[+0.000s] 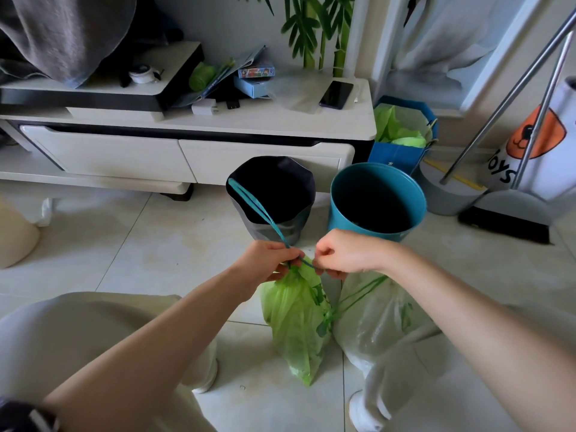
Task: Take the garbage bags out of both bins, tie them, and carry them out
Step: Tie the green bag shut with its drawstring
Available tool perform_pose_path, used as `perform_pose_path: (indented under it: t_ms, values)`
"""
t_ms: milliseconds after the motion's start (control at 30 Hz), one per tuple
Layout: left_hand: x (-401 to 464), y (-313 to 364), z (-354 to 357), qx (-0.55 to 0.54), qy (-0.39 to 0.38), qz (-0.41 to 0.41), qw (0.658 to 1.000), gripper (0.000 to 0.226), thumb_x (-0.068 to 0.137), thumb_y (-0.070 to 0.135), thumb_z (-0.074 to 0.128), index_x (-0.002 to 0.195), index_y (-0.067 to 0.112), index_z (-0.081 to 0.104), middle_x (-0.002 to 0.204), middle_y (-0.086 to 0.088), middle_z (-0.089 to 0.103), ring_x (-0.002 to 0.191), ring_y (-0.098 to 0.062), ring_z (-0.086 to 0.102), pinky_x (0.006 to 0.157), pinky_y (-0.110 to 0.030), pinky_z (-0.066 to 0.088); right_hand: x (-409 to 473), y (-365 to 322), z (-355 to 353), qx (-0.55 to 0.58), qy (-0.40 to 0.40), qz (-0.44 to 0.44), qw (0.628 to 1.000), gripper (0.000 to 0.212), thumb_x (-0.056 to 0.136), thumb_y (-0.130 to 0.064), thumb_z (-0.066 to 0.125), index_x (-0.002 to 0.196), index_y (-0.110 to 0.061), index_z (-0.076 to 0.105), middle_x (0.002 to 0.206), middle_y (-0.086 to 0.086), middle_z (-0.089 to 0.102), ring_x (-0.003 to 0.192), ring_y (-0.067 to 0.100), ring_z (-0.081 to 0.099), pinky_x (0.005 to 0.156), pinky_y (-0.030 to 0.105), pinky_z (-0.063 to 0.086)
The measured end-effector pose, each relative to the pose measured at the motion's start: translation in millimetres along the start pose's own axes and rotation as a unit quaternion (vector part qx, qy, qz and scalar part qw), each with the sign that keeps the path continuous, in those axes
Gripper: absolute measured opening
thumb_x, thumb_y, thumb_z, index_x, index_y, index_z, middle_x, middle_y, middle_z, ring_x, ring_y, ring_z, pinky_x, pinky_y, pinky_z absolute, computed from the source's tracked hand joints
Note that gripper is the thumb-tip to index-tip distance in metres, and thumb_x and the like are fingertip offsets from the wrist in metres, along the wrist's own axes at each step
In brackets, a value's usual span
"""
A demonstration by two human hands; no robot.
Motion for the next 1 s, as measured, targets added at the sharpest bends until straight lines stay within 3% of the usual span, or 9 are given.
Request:
perform_pose_path:
  t_ms: [67, 167, 233, 300, 400, 500, 633, 867, 1000]
  values:
    - [-0.4, 0.4, -0.4, 0.025, 0.013, 0.009, 1.000, 0.014, 0.086, 0.015, 0.068, 0.095, 0.008, 0.074, 0.084, -0.005, 0.068, 0.072, -0.015, 0.051, 0.068, -0.023, 0.049, 0.2, 4.7, 7.9, 0.023, -0.071, 0.016, 0.997, 0.020, 0.089, -0.022, 0.056, 0.072, -0.019, 0.066, 0.067, -0.003, 0.068, 0.058, 0.009, 0.062, 0.059, 0.022, 0.049]
    - [-2.8, 3.8, 2.6, 0.101, -0.001, 0.057, 0.993, 0.006, 0.082, 0.013, 0.072, 0.085, 0.008, 0.076, 0.079, -0.010, 0.065, 0.072, -0.018, 0.053, 0.070, -0.030, 0.048, 14.0, 15.3, 9.5, -0.024, 0.027, 0.002, 0.999, 0.006, 0.083, -0.027, 0.065, 0.088, -0.026, 0.068, 0.083, -0.007, 0.069, 0.077, 0.010, 0.064, 0.072, 0.028, 0.053]
    - [-5.1, 6.4, 3.6, 0.166, -0.007, 0.098, 0.981, 0.005, 0.081, 0.013, 0.073, 0.081, 0.010, 0.076, 0.073, -0.007, 0.065, 0.068, -0.012, 0.053, 0.067, -0.026, 0.046, 19.9, 14.5, 14.7, 0.024, 0.054, -0.027, 0.998, 0.022, 0.077, -0.027, 0.072, 0.095, -0.036, 0.062, 0.085, -0.013, 0.062, 0.077, 0.008, 0.060, 0.080, 0.032, 0.053]
    - [-7.2, 9.4, 1.3, 0.216, -0.001, 0.129, 0.968, 0.005, 0.080, 0.012, 0.072, 0.080, 0.011, 0.077, 0.070, -0.005, 0.066, 0.062, -0.006, 0.051, 0.060, -0.018, 0.044, 21.9, 6.4, 24.5, 0.051, 0.042, -0.062, 0.996, 0.028, 0.075, -0.017, 0.073, 0.087, -0.037, 0.057, 0.083, -0.015, 0.059, 0.068, 0.003, 0.055, 0.076, 0.030, 0.050]
    - [-5.0, 10.7, -8.0, 0.273, 0.010, 0.167, 0.947, 0.012, 0.076, 0.013, 0.075, 0.069, 0.023, 0.074, 0.075, -0.007, 0.073, 0.068, -0.017, 0.059, 0.068, -0.031, 0.050, 24.8, -1.8, 33.9, 0.037, 0.073, -0.102, 0.991, 0.026, 0.075, -0.010, 0.069, 0.078, -0.032, 0.055, 0.087, -0.007, 0.058, 0.071, 0.010, 0.055, 0.075, 0.032, 0.049]
    - [-5.1, 6.4, -12.9, 0.267, 0.015, 0.216, 0.939, 0.012, 0.071, 0.004, 0.076, 0.074, 0.016, 0.077, 0.070, 0.004, 0.072, 0.068, -0.006, 0.063, 0.065, -0.018, 0.049, 30.3, 3.1, 33.9, 0.016, 0.096, -0.101, 0.990, 0.013, 0.078, -0.019, 0.069, 0.090, -0.024, 0.068, 0.083, -0.011, 0.053, 0.083, 0.018, 0.060, 0.078, 0.033, 0.050]
    - [-2.6, -0.5, -12.6, 0.289, 0.056, 0.261, 0.920, 0.013, 0.069, 0.003, 0.073, 0.075, 0.014, 0.075, 0.070, -0.001, 0.071, 0.065, -0.015, 0.065, 0.061, -0.024, 0.052, 31.5, 6.2, 33.3, 0.043, 0.101, -0.106, 0.988, 0.010, 0.081, -0.023, 0.069, 0.082, -0.031, 0.062, 0.083, -0.009, 0.052, 0.083, 0.020, 0.061, 0.072, 0.029, 0.047]
    - [-10.5, 3.7, -11.0, 0.496, 0.157, 0.358, 0.775, 0.019, 0.068, 0.011, 0.066, 0.082, 0.015, 0.054, 0.077, 0.001, 0.060, 0.071, -0.027, 0.055, 0.051, -0.034, 0.045, 29.1, -4.5, 39.5, 0.096, 0.089, -0.126, 0.983, 0.017, 0.085, -0.019, 0.065, 0.077, -0.032, 0.057, 0.071, -0.011, 0.059, 0.066, 0.005, 0.054, 0.064, 0.020, 0.044]
    - [-13.6, -4.3, -12.9, 0.514, 0.164, 0.466, 0.702, 0.008, 0.081, 0.012, 0.056, 0.074, 0.012, 0.054, 0.070, -0.001, 0.054, 0.064, -0.024, 0.051, 0.047, -0.035, 0.044, 32.1, 1.6, 35.2, 0.128, 0.071, -0.094, 0.985, 0.016, 0.091, -0.024, 0.056, 0.079, -0.018, 0.065, 0.066, -0.005, 0.063, 0.066, 0.013, 0.060, 0.069, 0.036, 0.052]
Point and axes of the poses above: each hand's wrist, its own x-axis towards the middle knuckle, its own z-axis out of the palm, y = z × x, the point moved 3 cm from there along x, towards the middle knuckle
